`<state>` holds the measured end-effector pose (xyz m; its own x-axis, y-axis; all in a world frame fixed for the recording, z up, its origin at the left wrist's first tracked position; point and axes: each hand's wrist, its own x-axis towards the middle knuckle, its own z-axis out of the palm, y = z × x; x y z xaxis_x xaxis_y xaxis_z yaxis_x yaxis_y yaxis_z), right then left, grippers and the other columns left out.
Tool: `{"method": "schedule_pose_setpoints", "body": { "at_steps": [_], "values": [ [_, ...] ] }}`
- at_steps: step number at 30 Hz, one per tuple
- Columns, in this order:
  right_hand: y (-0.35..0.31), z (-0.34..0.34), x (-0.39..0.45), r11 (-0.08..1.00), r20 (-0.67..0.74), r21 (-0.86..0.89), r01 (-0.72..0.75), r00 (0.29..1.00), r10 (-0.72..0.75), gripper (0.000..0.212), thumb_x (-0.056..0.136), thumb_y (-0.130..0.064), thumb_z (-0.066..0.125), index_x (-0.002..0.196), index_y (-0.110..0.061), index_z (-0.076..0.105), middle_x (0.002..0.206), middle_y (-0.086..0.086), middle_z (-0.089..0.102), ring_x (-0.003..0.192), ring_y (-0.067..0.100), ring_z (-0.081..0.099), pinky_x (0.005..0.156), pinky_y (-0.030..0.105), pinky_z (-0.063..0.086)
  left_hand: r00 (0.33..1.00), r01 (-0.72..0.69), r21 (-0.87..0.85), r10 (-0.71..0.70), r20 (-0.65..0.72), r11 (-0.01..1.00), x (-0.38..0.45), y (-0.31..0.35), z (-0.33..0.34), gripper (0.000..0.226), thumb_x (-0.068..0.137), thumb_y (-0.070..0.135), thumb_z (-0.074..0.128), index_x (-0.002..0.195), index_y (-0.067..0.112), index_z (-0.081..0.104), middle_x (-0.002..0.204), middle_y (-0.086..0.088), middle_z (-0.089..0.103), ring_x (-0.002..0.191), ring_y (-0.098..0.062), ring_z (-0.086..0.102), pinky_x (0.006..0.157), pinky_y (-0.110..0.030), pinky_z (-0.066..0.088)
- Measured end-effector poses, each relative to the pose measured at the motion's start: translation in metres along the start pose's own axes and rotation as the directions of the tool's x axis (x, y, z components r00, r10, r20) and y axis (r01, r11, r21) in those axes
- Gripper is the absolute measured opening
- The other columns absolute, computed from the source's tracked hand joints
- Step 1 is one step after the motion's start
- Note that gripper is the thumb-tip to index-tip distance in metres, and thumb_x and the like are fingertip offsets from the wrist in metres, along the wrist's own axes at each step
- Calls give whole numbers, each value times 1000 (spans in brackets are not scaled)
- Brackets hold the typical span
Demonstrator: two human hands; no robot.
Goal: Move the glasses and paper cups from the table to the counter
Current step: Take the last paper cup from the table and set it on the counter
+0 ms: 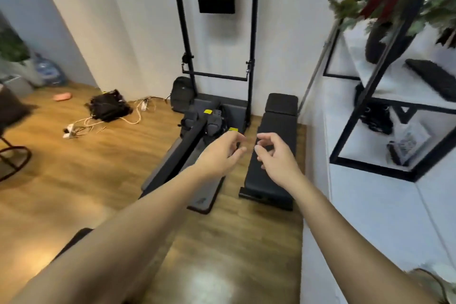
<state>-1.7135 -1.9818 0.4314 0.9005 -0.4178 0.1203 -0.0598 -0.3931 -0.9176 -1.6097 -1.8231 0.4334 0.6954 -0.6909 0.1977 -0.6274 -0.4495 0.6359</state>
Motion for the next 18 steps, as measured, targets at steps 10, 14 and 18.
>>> {"method": "schedule_pose_setpoints", "body": {
  "at_steps": [10,14,18],
  "values": [
    [-110,267,-42,989,411,68,134,899,-150,21,99,-33,57,119,-37,54,109,-15,59,94,16,64,81,43,58,864,432,62,-392,-316,900,-207,-128,-162,42,98,37,61,137,28,49,135,8,56,113,-11,58,87,-34,54],
    [-165,419,-116,981,580,91,171,792,-192,20,100,-36,56,119,-39,51,112,-15,58,91,20,64,78,43,56,702,578,-12,-504,-503,816,-351,-202,-246,44,96,35,66,136,28,50,133,10,56,110,-9,58,81,-30,51],
    [-197,548,-186,957,706,76,281,663,-251,31,101,-39,55,131,-32,50,126,-8,53,88,10,56,69,24,44,635,671,9,-569,-522,741,-476,-269,-309,48,94,34,68,137,31,47,136,12,54,112,-11,59,81,-33,53]
  ]
}}
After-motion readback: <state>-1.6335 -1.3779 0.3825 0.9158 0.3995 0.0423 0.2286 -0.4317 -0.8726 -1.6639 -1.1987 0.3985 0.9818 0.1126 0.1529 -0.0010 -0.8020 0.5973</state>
